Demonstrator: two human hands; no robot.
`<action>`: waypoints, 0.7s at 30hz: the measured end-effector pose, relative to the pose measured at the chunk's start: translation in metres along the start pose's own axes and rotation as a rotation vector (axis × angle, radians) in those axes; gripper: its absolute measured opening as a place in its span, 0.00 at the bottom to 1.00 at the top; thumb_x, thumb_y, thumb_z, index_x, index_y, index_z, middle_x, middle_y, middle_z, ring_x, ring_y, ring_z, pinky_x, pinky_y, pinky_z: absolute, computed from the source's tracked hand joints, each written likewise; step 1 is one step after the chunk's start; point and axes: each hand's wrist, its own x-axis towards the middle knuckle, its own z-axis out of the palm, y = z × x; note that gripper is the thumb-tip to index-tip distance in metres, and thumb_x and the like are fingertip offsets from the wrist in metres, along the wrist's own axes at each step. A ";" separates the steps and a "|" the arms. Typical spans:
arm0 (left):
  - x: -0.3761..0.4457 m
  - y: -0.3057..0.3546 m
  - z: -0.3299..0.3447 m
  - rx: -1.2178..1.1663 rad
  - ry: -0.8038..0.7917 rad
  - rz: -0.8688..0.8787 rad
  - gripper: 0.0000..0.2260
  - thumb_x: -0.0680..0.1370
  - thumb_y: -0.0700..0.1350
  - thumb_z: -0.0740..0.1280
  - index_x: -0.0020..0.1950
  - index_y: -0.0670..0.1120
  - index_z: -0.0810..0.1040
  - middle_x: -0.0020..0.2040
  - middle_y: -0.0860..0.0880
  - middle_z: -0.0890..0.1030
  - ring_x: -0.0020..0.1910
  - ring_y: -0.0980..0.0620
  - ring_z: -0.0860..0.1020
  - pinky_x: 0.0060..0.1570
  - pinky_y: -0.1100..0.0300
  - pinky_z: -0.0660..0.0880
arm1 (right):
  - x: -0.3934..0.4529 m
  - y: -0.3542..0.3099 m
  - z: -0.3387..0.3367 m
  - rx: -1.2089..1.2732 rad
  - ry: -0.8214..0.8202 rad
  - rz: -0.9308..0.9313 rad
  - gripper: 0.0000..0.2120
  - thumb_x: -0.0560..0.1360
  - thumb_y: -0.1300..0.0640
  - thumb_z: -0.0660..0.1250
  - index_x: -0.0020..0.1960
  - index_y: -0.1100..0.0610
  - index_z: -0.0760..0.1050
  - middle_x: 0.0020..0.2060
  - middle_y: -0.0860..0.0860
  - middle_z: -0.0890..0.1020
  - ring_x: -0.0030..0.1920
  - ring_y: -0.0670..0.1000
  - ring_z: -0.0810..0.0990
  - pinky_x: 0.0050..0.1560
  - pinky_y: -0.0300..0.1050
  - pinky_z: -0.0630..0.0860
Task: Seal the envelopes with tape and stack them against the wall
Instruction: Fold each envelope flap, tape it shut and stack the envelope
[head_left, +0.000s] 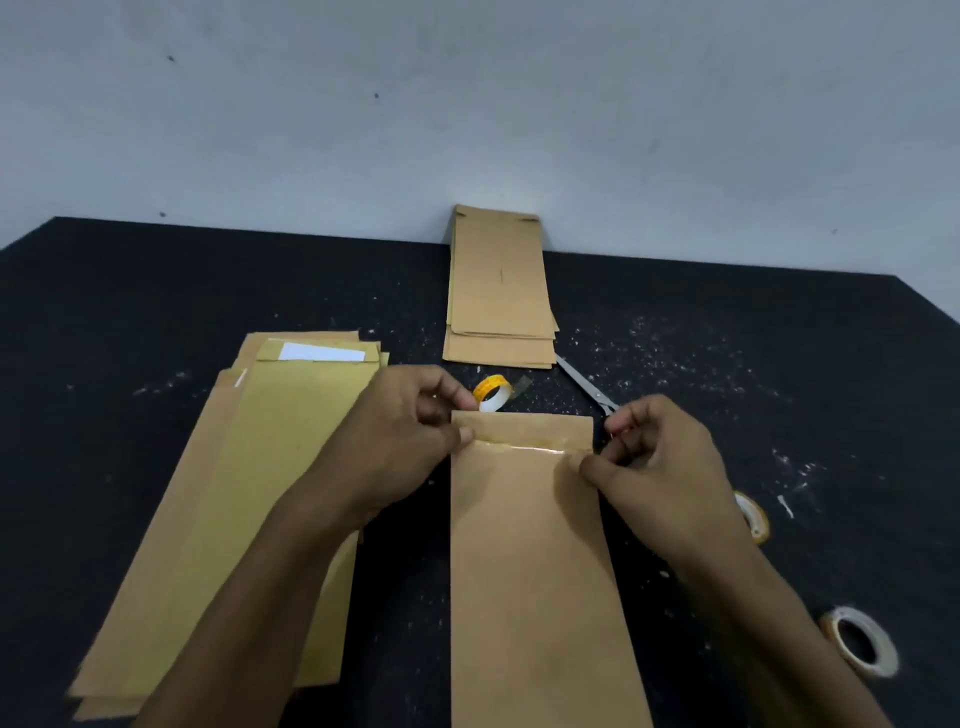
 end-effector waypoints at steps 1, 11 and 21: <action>-0.001 0.004 -0.005 -0.086 -0.007 0.014 0.07 0.76 0.33 0.70 0.48 0.44 0.80 0.37 0.42 0.83 0.30 0.55 0.76 0.31 0.63 0.74 | -0.001 -0.002 -0.004 0.076 -0.060 0.037 0.15 0.69 0.59 0.79 0.50 0.49 0.75 0.38 0.51 0.84 0.35 0.48 0.81 0.36 0.41 0.74; 0.026 0.051 -0.031 -0.370 0.109 0.106 0.07 0.77 0.37 0.70 0.53 0.44 0.82 0.34 0.48 0.81 0.29 0.55 0.72 0.26 0.65 0.69 | 0.017 -0.018 -0.027 0.445 -0.541 0.044 0.07 0.77 0.66 0.68 0.53 0.62 0.83 0.44 0.57 0.87 0.36 0.49 0.82 0.28 0.38 0.70; 0.090 0.051 -0.018 -0.181 0.082 -0.059 0.04 0.76 0.38 0.72 0.50 0.45 0.82 0.43 0.49 0.86 0.43 0.55 0.84 0.40 0.65 0.78 | 0.114 -0.050 -0.010 0.514 -0.305 0.091 0.06 0.75 0.68 0.71 0.51 0.65 0.81 0.41 0.59 0.87 0.37 0.56 0.83 0.33 0.48 0.76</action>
